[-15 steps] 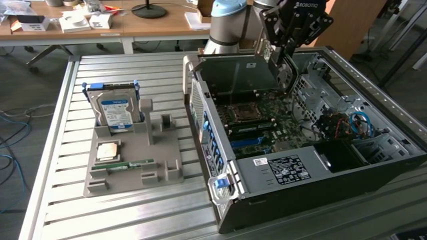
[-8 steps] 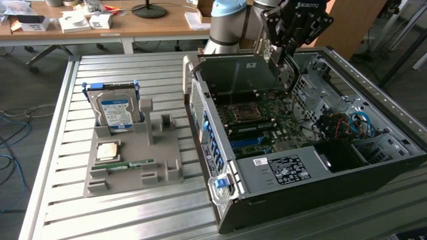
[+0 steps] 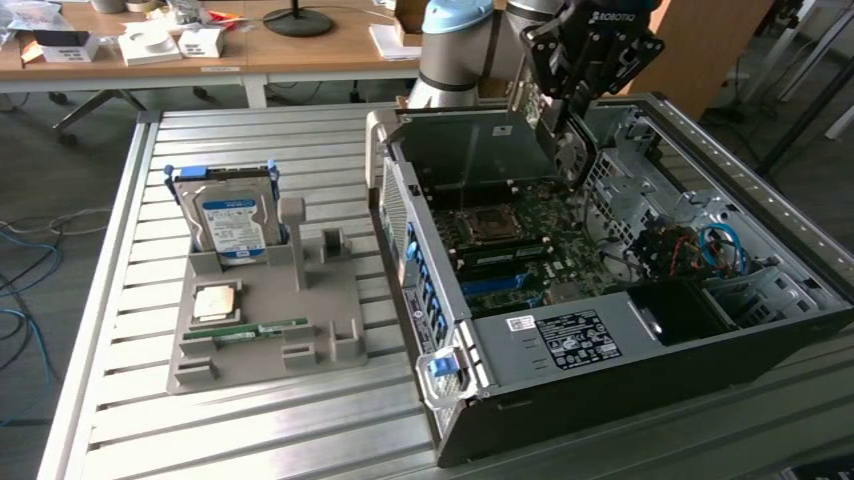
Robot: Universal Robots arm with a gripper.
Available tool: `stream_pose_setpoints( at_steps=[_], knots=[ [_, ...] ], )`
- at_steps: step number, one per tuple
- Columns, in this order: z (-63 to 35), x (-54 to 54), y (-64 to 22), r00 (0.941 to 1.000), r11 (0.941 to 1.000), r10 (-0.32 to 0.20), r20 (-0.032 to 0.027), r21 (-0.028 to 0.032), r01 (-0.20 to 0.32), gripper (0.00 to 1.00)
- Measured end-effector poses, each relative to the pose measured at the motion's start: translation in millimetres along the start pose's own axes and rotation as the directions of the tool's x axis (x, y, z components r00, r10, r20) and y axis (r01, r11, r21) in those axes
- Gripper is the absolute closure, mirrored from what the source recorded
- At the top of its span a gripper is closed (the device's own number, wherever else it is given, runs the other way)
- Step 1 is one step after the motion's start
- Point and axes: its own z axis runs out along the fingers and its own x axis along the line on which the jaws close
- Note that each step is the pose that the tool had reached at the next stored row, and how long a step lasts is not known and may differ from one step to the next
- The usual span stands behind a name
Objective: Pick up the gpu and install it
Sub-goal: 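Pick up the gpu and move the gpu toward the slot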
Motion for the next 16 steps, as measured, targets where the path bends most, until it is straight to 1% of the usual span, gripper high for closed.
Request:
stream_pose_setpoints(
  at_steps=[2,3,8,11,14,16],
  knots=[
    [0.0,0.0,0.0,1.0000,1.0000,0.000,0.0000,0.0000,0.000,0.74],
    [0.2,-1.8,-0.1,1.0000,1.0000,0.000,0.0001,-0.0001,0.000,0.74],
    [1.3,-22.3,-0.4,1.0000,1.0000,0.000,-0.0005,-0.0001,0.000,0.74],
    [2.0,-32.8,-0.4,1.0000,1.0000,0.000,-0.0006,-0.0002,0.000,0.74],
    [2.3,-41.0,-0.1,1.0000,1.0000,0.000,-0.0007,0.0000,0.000,0.74],
    [2.4,-41.8,-0.1,1.0000,1.0000,0.000,-0.0007,-0.0001,0.000,0.74]
  ],
)
